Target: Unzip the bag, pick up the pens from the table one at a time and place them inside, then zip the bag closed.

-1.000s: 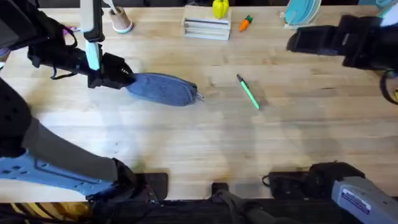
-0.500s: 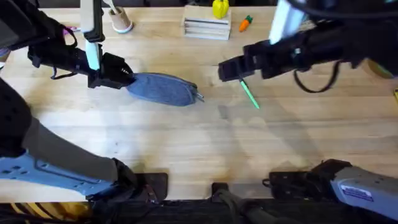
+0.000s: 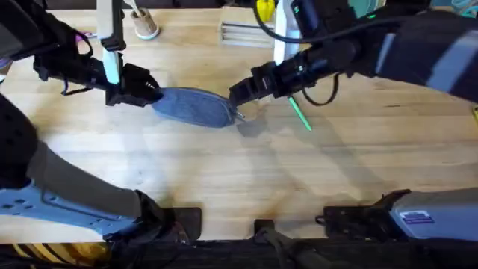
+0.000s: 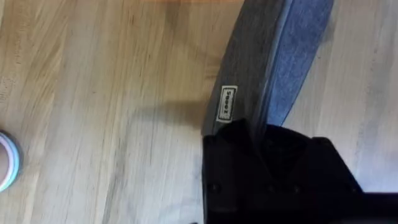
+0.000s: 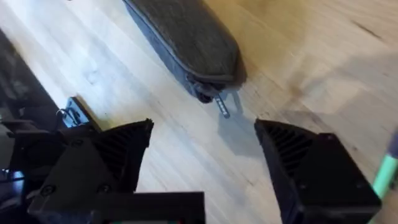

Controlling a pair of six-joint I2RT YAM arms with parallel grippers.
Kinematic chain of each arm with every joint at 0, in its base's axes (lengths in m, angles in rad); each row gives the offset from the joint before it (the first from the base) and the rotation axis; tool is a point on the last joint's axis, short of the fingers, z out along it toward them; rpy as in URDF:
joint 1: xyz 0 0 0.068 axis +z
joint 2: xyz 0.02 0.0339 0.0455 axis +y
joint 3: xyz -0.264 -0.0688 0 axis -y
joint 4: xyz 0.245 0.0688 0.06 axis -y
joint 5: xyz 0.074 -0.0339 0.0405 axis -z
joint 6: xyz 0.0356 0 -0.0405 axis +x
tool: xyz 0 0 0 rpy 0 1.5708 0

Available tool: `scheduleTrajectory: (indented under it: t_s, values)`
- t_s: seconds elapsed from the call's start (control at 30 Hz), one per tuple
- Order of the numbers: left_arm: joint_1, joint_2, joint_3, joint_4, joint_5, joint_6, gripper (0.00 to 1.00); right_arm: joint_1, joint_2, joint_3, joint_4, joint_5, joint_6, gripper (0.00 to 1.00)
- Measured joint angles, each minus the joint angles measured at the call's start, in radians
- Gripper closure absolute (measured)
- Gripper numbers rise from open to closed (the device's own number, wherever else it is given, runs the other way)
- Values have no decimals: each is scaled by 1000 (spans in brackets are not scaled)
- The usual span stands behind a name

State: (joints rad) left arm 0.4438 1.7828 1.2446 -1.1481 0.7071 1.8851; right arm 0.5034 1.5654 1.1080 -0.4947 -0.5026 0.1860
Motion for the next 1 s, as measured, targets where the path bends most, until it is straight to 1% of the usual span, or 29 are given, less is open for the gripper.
scheduleTrajectory:
  t_s: [0.17,0.33,0.57,0.8,0.87,1.0]
  values:
    - [0,0,0,0,0,0,960,1,101,0,51,-71,0,9]
    - [0,0,0,0,0,0,960,11,164,0,93,-94,0,9]
    - [0,0,0,1,0,0,960,38,175,0,145,-98,0,9]
    - [0,0,0,1,0,0,960,42,180,0,186,-100,0,14]
    - [0,0,0,1,0,0,960,42,187,0,186,-104,0,50]
    - [0,0,0,1,0,0,960,42,200,0,186,-105,1,166]
